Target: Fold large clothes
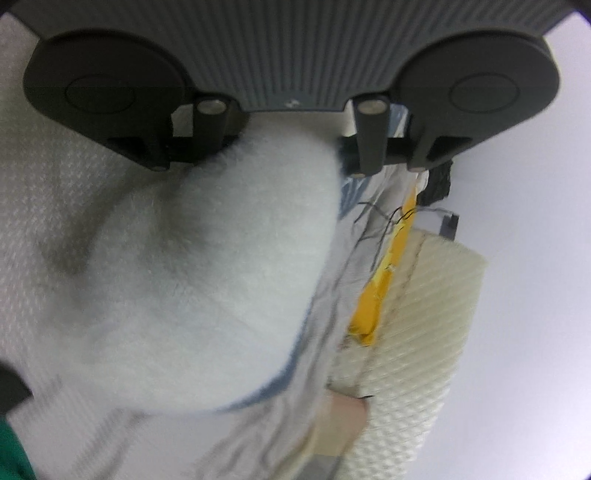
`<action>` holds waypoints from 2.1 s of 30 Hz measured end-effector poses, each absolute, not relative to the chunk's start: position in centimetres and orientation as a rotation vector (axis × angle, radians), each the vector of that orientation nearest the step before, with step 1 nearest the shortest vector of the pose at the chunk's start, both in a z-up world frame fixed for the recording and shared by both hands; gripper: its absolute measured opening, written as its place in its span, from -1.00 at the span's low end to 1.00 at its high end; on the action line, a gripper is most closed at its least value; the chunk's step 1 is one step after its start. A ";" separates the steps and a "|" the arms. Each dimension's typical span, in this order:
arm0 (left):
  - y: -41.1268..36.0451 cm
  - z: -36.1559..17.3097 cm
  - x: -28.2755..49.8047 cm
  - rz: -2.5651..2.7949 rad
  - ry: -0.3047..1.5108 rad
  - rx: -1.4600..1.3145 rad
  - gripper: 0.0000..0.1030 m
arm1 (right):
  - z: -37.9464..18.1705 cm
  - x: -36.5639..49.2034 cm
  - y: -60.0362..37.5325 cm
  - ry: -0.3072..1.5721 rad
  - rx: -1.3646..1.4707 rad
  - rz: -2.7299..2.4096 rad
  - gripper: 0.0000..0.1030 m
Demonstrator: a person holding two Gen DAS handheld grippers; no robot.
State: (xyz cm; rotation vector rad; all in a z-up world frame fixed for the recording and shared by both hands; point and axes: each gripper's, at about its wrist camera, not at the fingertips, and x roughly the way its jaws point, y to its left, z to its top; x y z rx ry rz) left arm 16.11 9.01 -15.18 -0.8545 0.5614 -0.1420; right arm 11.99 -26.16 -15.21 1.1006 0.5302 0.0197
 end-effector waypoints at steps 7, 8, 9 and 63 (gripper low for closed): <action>9.0 -11.5 14.5 -0.273 0.546 -0.924 -0.21 | -10.1 9.3 -27.9 0.433 1.099 0.054 -0.18; 8.8 -10.8 14.8 -0.295 0.552 -0.929 -0.21 | -9.4 9.1 -28.3 0.418 1.097 0.056 -0.18; 8.5 -10.2 15.0 -0.310 0.556 -0.933 -0.21 | -8.6 9.1 -28.9 0.404 1.094 0.058 -0.18; -29.9 -21.8 44.2 -0.624 0.783 -0.564 0.46 | -22.5 24.3 -59.5 0.410 1.265 -0.321 0.25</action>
